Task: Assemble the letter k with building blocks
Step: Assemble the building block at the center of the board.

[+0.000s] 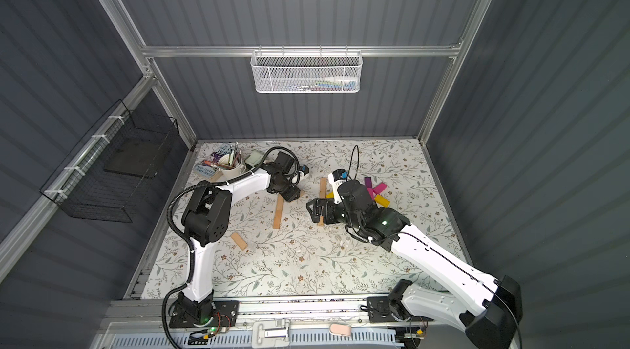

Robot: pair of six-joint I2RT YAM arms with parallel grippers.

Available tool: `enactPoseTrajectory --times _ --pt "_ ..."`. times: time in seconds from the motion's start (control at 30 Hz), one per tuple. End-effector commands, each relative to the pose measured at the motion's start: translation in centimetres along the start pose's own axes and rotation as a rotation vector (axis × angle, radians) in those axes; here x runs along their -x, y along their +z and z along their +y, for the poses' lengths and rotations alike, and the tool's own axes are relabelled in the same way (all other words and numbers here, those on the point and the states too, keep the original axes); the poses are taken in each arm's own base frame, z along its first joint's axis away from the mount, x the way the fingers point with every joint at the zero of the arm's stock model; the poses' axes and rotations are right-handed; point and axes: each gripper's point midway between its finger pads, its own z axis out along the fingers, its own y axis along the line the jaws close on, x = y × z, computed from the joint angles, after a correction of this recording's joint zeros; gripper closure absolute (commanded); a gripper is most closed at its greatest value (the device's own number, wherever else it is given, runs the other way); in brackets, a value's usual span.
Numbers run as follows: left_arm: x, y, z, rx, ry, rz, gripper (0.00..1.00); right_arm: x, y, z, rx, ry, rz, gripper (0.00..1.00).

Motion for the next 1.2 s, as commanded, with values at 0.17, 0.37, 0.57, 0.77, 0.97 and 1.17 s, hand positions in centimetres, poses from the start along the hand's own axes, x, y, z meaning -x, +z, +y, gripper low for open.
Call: enactPoseTrajectory --times 0.17,0.37,0.57,0.77,0.97,1.17 --pt "-0.3 0.6 -0.5 -0.002 0.038 0.047 0.54 0.1 0.1 0.2 0.006 0.003 0.002 0.01" --pt "-0.3 0.7 0.1 0.028 0.02 0.055 0.57 0.0 0.2 0.1 0.004 0.003 0.005 0.01" --pt "-0.1 0.9 0.2 0.036 -0.015 0.046 0.59 -0.1 0.3 0.1 0.006 0.006 0.01 0.01" --pt "0.0 1.1 0.5 0.048 -0.031 0.047 0.61 -0.1 0.2 0.1 0.006 0.005 0.008 0.01" --pt "0.1 1.0 0.9 0.067 -0.036 0.048 0.61 -0.1 0.3 0.1 0.005 0.007 0.012 0.01" --pt "0.0 0.9 1.3 0.089 -0.04 0.053 0.61 -0.2 0.3 0.1 0.006 0.008 0.014 0.01"
